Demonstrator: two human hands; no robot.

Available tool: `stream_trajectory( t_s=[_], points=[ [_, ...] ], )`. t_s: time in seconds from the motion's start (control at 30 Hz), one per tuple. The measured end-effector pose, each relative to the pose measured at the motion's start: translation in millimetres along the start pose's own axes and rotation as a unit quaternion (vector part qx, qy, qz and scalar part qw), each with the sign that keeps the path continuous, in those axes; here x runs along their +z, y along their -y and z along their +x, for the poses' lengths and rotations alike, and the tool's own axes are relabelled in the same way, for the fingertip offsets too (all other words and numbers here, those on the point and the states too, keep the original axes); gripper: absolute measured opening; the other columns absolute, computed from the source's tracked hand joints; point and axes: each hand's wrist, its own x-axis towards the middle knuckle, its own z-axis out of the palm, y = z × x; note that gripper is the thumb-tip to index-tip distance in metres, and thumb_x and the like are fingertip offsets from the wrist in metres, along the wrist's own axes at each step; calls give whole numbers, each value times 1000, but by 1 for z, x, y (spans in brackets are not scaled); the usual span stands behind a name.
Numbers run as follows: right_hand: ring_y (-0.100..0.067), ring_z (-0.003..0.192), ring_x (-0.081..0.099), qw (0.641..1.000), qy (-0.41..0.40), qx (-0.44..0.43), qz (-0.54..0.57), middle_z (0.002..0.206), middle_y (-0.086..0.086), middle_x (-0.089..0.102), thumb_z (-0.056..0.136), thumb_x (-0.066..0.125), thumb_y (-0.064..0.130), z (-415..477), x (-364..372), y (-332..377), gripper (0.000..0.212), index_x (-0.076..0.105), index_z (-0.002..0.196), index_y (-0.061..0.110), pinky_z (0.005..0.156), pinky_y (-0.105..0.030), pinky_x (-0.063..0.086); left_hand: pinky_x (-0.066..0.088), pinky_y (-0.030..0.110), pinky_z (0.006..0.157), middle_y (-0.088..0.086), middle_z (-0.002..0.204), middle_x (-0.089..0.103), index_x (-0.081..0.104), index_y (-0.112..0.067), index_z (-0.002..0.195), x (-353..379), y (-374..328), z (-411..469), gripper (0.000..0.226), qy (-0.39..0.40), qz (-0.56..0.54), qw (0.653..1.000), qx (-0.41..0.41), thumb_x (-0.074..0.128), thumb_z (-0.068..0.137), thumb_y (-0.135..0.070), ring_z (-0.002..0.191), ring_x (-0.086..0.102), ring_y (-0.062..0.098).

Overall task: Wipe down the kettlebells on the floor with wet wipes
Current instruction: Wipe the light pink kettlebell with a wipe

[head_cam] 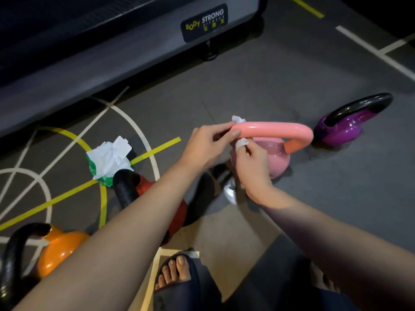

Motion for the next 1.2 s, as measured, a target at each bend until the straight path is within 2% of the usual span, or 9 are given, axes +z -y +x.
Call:
stream_trajectory(
  t_s=[0.17, 0.3, 0.47, 0.57, 0.7, 0.87, 1.03, 1.13, 1.2],
  points=[
    [-38, 114, 62, 894, -4, -191, -406, 107, -20, 72, 91, 35, 13, 10, -3, -23, 42, 69, 114, 5, 116, -54, 34, 51, 30, 101, -10, 104, 78, 75, -28, 122, 5, 0, 1, 34, -20, -16, 1000, 9, 74, 91, -41, 112, 64, -6],
    [-34, 118, 63, 828, -12, -230, -512, 114, -19, 72, 89, 32, 18, 12, -13, -31, 51, 67, 120, -1, 116, -53, 33, 49, 18, 100, -5, 114, 75, 74, -23, 124, 4, 1, 4, 39, -18, 0, 1000, 14, 77, 89, -40, 114, 62, -8],
    [-43, 81, 60, 952, -62, -95, -286, 80, -15, 72, 93, 51, 9, 6, -5, -8, 23, 73, 88, 14, 90, -45, 44, 45, 9, 88, -2, 113, 76, 75, -19, 122, 5, 0, 1, 38, -30, -21, 999, 28, 80, 87, -34, 106, 62, -12],
    [-16, 65, 49, 996, -68, -4, -59, 64, -2, 62, 92, 57, 11, -1, -6, 2, 19, 68, 78, 6, 68, -37, 42, 51, 15, 92, -5, 109, 77, 76, -19, 120, 8, 2, -1, 37, -44, -65, 997, 16, 82, 86, -30, 101, 64, -14],
    [-6, 91, 63, 981, -31, 58, 182, 99, 6, 76, 101, 59, 14, -25, 8, 11, 20, 75, 112, 17, 90, -31, 52, 57, 32, 97, -5, 105, 79, 78, -16, 116, 11, 5, 1, 33, -45, -97, 994, 10, 82, 85, -25, 102, 72, 1],
    [-21, 95, 65, 992, -21, -83, -90, 95, 4, 76, 96, 55, 32, -7, -7, -16, 23, 72, 111, 35, 96, -49, 50, 58, 36, 93, -6, 95, 79, 74, -12, 103, 14, 4, -3, 23, -51, -129, 990, 10, 83, 85, -21, 95, 75, 7],
    [-33, 92, 69, 819, -51, -299, -487, 90, -8, 77, 86, 67, 23, 22, -37, -30, 22, 77, 105, 15, 98, -44, 38, 59, 42, 93, -4, 90, 79, 69, -11, 97, 13, 4, -1, 23, -47, -118, 992, 18, 84, 84, -22, 91, 76, 7],
    [-36, 95, 69, 828, -20, -249, -502, 93, -10, 77, 88, 60, 27, 26, -41, -28, 27, 77, 108, 19, 96, -47, 46, 59, 41, 92, -4, 88, 79, 68, -12, 96, 11, 3, 1, 22, -33, -109, 993, 24, 84, 84, -22, 88, 76, 7],
    [-40, 94, 67, 892, -27, -159, -423, 94, -13, 77, 89, 66, 20, 20, -29, -16, 22, 79, 106, 20, 92, -43, 44, 58, 40, 91, -3, 87, 78, 68, -12, 96, 10, 2, 1, 23, -34, -102, 994, 24, 84, 83, -22, 87, 76, 7]
  ],
)
